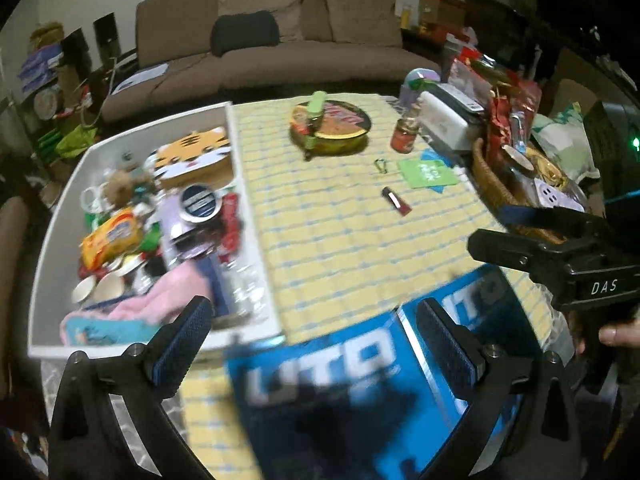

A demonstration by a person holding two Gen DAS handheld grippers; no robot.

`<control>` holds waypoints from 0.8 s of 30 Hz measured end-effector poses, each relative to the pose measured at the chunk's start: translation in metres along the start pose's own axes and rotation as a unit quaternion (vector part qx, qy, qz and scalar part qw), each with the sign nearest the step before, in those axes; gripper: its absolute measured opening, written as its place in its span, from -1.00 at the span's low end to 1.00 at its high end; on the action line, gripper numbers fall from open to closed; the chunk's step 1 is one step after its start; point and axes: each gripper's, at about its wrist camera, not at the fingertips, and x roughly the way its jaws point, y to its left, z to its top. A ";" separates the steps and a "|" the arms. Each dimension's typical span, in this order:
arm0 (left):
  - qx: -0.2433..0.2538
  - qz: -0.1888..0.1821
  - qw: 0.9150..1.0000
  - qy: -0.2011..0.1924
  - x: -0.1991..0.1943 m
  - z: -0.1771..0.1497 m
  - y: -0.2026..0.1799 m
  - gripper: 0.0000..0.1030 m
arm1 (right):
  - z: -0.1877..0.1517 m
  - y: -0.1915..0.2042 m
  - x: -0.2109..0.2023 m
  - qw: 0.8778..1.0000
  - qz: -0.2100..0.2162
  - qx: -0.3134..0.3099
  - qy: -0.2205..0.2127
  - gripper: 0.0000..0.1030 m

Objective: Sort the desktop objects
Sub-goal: 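Withdraw the right tool from the bin back over the table, then grasp the green-lidded box on the noodle bowl with the left tool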

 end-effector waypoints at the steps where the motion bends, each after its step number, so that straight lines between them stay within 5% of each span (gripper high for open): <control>1: -0.001 -0.002 1.000 0.000 0.005 0.003 -0.005 1.00 | 0.000 -0.012 -0.001 1.000 -0.005 0.003 -0.001 1.00; 13: -0.061 0.020 0.998 0.001 0.099 0.095 -0.019 1.00 | 0.015 -0.091 0.003 0.999 -0.013 0.016 -0.035 1.00; 24: -0.055 0.078 0.995 -0.015 0.184 0.177 0.002 1.00 | 0.079 -0.120 0.037 0.995 0.058 0.060 -0.048 1.00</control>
